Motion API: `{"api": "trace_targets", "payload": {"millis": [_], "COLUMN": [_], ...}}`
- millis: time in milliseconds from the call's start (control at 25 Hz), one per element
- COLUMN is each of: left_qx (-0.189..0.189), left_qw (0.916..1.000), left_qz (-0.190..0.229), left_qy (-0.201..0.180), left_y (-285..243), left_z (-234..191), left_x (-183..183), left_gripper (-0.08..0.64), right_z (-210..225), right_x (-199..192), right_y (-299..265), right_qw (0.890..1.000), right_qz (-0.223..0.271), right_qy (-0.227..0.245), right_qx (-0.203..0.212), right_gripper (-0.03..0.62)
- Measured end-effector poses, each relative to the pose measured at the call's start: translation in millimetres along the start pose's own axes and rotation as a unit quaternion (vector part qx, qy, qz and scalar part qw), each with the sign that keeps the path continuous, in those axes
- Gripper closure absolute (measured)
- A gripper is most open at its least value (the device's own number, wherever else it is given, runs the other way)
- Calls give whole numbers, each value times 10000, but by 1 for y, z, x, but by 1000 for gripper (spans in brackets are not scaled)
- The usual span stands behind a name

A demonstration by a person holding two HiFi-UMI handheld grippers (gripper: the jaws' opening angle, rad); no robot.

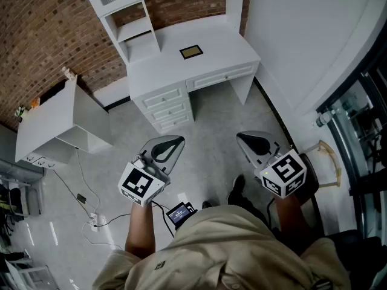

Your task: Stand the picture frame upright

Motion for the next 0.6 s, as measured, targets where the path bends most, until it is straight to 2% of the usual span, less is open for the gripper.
{"api": "trace_targets", "payload": {"millis": [320, 600], "left_qx": [-40, -65], "left_qw": [10000, 9999], "left_qz": [-32, -111], "left_qy": [52, 77], "left_y": [-13, -39], "left_z": [-1, -10], "left_x": [-6, -8], "left_gripper": [552, 552], "right_z": [9, 35], "right_x": [-3, -5], "right_y": [-4, -10], "right_qw": [10000, 9999], "right_qz": [-10, 36], "right_qy": [-7, -143], "right_qx": [19, 60], "right_gripper": [589, 589]}}
Point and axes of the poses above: the fingertips, and each gripper's own axes: y backward along the fingers, z to its right, x out of its top, the point moved 3 cm from there along y, backward along the fingers, and after that the axes turned 5 degrees about x, right-handed, at the moved point
